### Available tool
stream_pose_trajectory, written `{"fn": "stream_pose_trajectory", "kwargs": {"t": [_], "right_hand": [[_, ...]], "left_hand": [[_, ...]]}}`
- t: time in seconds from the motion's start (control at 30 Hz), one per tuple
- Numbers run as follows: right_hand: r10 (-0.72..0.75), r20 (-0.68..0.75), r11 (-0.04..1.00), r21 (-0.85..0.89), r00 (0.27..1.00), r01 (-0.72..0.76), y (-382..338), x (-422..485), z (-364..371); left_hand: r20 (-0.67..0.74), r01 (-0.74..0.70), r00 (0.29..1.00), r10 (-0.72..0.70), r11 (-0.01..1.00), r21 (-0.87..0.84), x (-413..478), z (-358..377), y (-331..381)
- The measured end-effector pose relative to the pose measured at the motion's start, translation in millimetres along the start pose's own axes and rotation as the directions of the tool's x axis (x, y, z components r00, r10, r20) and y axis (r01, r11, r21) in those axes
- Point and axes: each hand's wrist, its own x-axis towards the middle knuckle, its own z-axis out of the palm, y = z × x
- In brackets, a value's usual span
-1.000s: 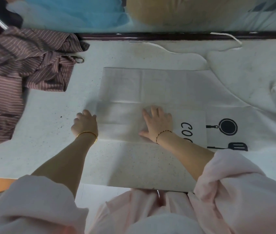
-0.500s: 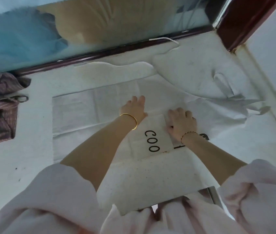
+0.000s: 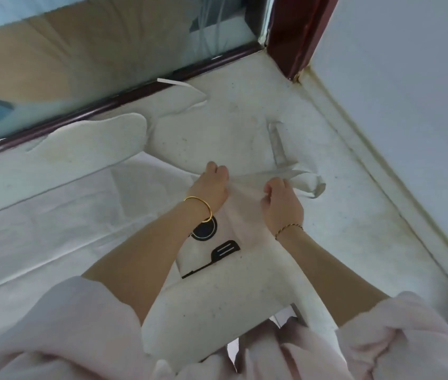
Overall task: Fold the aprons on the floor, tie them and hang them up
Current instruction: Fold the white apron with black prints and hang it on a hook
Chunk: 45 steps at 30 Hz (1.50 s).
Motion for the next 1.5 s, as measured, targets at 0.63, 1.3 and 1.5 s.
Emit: {"fn": "stream_pose_trajectory", "kwargs": {"t": [0.63, 1.3, 1.5], "right_hand": [[0.545, 0.398, 0.338, 0.701, 0.738, -0.628, 64.8, 97.1, -67.5], [0.183, -0.174, 0.962, 0.236, 0.968, -0.139, 53.9, 80.3, -77.3], [0.232, 0.335, 0.889, 0.309, 0.913, -0.339, 71.7, 20.8, -30.3]], "left_hand": [[0.147, 0.027, 0.987, -0.062, 0.974, 0.227, 65.1, 26.7, 69.0], [0.194, 0.082, 0.975, -0.105, 0.989, 0.120, 69.9, 27.6, 69.9], [0.153, 0.088, 0.982, -0.114, 0.982, 0.167, 66.9, 27.7, 73.9]]}}
